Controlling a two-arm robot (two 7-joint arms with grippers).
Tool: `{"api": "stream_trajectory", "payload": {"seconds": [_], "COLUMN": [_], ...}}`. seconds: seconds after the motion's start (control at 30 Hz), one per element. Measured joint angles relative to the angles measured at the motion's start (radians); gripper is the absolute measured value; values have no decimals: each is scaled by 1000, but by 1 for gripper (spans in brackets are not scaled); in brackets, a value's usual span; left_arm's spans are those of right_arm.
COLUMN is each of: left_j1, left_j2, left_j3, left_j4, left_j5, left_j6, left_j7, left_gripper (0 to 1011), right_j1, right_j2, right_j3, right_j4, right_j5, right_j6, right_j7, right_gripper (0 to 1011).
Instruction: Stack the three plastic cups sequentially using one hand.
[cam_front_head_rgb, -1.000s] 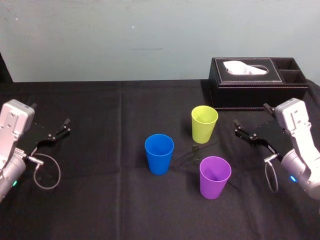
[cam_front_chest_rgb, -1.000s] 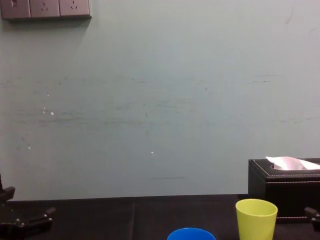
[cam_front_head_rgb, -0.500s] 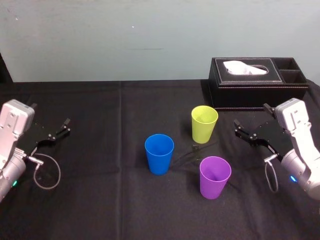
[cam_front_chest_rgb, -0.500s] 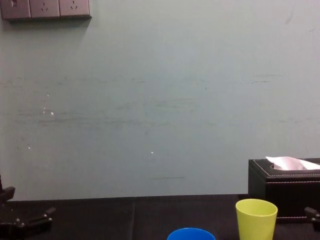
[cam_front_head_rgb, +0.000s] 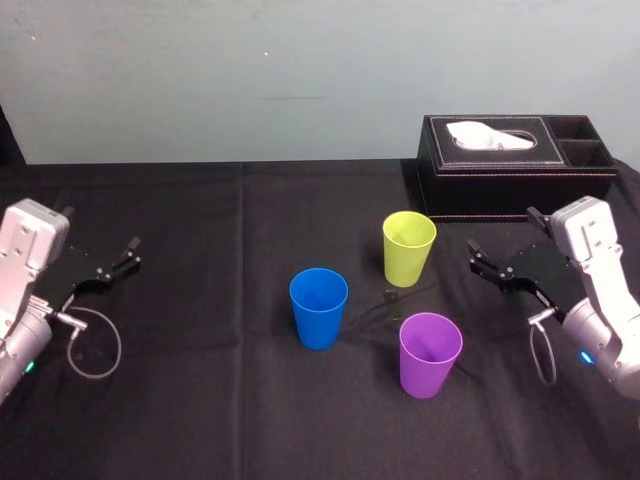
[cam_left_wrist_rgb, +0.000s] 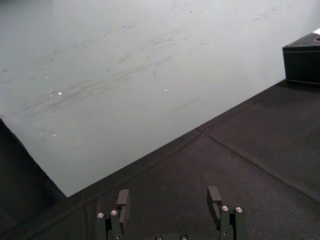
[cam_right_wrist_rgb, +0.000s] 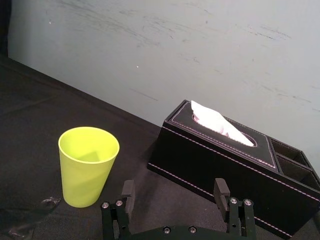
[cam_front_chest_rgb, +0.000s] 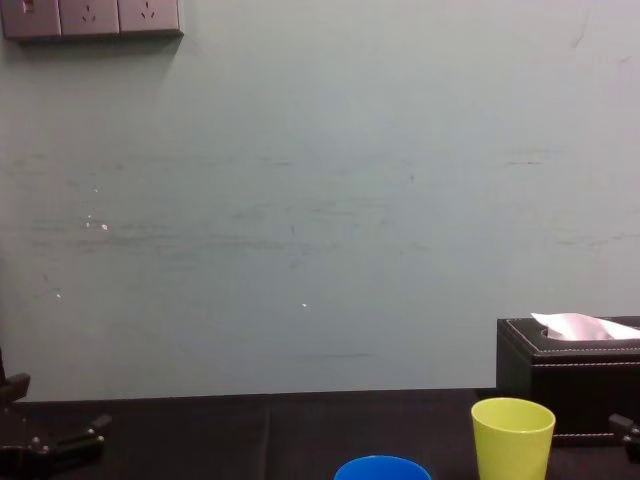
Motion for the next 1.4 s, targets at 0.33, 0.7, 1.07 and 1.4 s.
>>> {"api": "stream_trajectory", "payload": {"seconds": [0.33, 0.7, 1.07, 1.4], "left_j1": [0, 0, 0, 0], "left_j2": [0, 0, 0, 0], "left_j3": [0, 0, 0, 0], "left_j4": [0, 0, 0, 0], "left_j5": [0, 0, 0, 0], "left_j6": [0, 0, 0, 0], "left_j7": [0, 0, 0, 0], "left_gripper": [1010, 1010, 1010, 1010], "right_j1": [0, -3, -57, -132], "right_j2": [0, 0, 19, 65], "right_j3": [0, 2, 43, 114], "right_j4": [0, -2, -71, -163], "right_j5": [0, 0, 25, 80], "right_j6": [0, 0, 10, 13], "right_j7": [0, 1, 60, 118], "right_gripper": [1002, 1002, 1002, 1002]}}
